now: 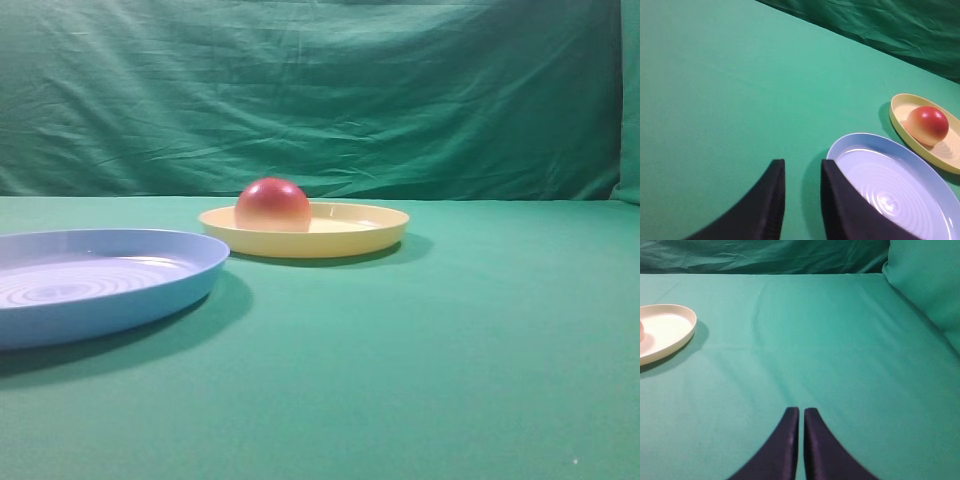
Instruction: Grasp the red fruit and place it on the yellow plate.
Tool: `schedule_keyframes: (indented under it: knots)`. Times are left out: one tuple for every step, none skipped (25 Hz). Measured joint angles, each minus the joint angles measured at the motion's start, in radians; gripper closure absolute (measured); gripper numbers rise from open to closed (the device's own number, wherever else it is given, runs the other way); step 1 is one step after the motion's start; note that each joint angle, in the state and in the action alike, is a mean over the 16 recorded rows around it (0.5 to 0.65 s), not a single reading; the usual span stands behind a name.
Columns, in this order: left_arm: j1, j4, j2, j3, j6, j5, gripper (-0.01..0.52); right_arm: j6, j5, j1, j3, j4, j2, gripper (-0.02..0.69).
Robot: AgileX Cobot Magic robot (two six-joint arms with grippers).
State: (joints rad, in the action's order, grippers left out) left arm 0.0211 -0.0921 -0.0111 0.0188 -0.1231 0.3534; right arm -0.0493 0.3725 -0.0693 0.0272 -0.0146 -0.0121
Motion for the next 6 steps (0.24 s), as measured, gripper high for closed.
schedule_keyframes:
  knots:
    - [0.000,0.000,0.000,0.000,0.000,0.000,0.357,0.000,0.000,0.000,0.000,0.000,0.000,0.665]
    - [0.000,0.000,0.000,0.000,0.000,0.000,0.357,0.000,0.000,0.000,0.000,0.000,0.000,0.665]
    - [0.000,0.000,0.000,0.000,0.000,0.000,0.357,0.000,0.000,0.000,0.000,0.000,0.000,0.665]
    - [0.000,0.000,0.000,0.000,0.000,0.000,0.357,0.000,0.000,0.000,0.000,0.000,0.000,0.665]
    - [0.000,0.000,0.000,0.000,0.000,0.000,0.357,0.000,0.000,0.000,0.000,0.000,0.000,0.665]
    - [0.000,0.000,0.000,0.000,0.000,0.000,0.357,0.000,0.000,0.000,0.000,0.000,0.000,0.665]
